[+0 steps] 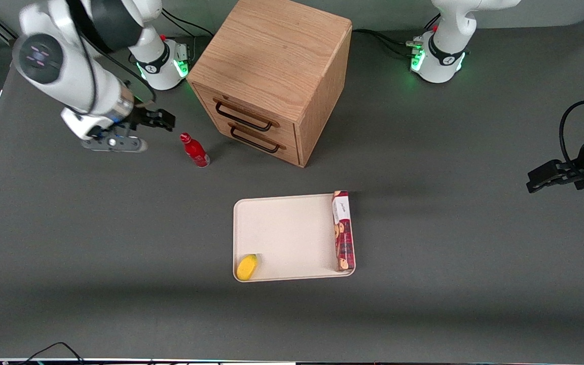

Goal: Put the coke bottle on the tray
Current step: 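Lower the right gripper over the red Coca-Cola bottle's cap end, then close the right gripper on the bottle's cap end and lift it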

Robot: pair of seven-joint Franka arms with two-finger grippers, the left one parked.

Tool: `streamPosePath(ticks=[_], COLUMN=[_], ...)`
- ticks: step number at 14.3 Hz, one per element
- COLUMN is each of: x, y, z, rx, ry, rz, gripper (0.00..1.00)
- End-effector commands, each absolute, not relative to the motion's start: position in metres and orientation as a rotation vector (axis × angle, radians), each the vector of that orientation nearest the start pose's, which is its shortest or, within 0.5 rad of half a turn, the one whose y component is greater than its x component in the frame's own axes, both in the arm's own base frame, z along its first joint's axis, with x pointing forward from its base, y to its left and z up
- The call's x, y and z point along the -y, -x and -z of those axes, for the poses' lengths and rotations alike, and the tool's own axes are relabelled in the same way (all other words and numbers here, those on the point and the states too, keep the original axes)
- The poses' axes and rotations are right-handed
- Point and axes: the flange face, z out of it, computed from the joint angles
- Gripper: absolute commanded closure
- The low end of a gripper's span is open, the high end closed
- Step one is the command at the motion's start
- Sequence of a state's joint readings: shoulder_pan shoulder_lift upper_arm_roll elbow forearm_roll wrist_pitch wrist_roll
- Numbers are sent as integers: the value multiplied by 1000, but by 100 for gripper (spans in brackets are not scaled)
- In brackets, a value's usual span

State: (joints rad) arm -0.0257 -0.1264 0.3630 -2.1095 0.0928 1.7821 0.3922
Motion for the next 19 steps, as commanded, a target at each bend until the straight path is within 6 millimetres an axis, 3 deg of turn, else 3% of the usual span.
streamPosePath(ticks=[1,5,11,14,16,19], x=[-164,-160,-165,-163,-165,-167], y=[-420,-410,-404,-396,-395,-395], z=[-397,-355,-341,-323,-320,-320], rx=[-205,-272,-324,-324,-318,-319], ry=[3168,3164,3110,3111,3113,3109], rz=[-233,-213,-220,-195,-199,-199], gripper=[0,0,0,4,17,58])
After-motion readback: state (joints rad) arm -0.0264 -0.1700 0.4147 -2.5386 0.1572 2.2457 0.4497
